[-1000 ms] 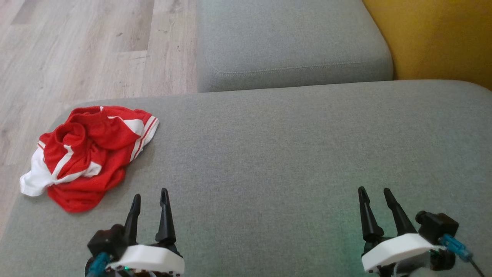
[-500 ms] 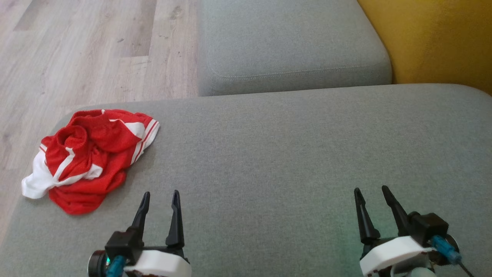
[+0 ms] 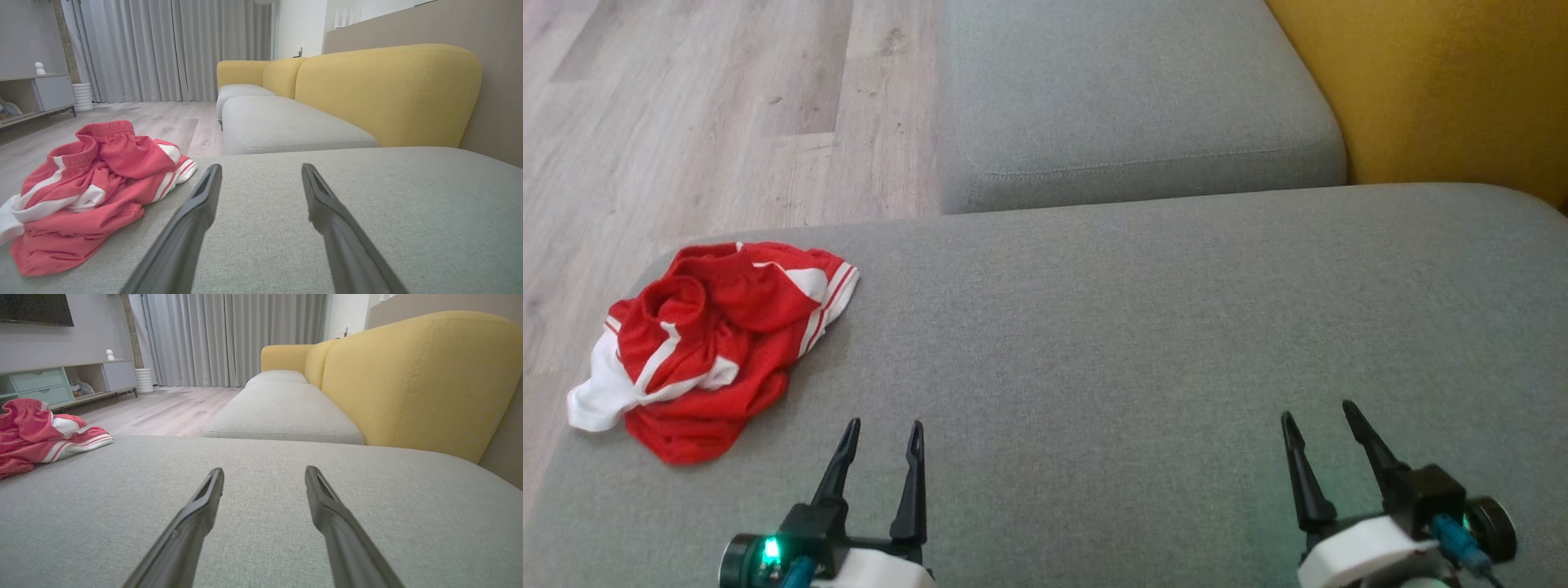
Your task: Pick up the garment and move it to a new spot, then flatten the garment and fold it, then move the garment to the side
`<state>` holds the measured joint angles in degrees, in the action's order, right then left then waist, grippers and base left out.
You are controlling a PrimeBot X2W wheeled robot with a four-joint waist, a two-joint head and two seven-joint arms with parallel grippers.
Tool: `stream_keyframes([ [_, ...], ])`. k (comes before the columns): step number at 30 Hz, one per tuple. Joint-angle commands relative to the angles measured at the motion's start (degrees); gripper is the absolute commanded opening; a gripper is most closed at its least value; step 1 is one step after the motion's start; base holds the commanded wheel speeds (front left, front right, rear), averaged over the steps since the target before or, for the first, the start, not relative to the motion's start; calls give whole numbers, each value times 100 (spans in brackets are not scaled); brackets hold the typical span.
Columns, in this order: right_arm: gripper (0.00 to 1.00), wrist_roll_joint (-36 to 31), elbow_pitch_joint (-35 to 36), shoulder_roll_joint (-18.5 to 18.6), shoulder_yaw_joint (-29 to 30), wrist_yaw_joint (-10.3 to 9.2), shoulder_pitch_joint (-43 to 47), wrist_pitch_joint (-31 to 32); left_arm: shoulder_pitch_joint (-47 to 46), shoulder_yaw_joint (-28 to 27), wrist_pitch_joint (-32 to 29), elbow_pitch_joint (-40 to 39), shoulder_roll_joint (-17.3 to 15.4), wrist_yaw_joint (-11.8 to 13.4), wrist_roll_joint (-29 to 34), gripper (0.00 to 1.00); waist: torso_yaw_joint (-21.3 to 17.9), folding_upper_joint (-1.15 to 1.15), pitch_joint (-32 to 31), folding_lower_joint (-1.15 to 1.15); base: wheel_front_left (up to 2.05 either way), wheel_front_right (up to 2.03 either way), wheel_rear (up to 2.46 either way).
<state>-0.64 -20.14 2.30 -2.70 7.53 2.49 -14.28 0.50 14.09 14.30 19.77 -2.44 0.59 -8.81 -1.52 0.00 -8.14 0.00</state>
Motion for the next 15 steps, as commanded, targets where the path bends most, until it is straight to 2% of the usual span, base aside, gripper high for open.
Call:
stream_keyframes([
  [1,100,-78,145,58,-75,-4,-118,-72,-198,-173,70,-130,-43,52,6,100,0,0,-6,0,0,0,0],
  [6,100,-46,127,58,53,-4,-79,-72,-185,-272,70,-57,-43,73,-214,100,7,0,-28,0,0,0,0],
  [15,100,-43,123,58,112,-4,-57,-72,-166,-270,70,-8,-43,84,-170,100,38,0,-19,0,0,0,0],
])
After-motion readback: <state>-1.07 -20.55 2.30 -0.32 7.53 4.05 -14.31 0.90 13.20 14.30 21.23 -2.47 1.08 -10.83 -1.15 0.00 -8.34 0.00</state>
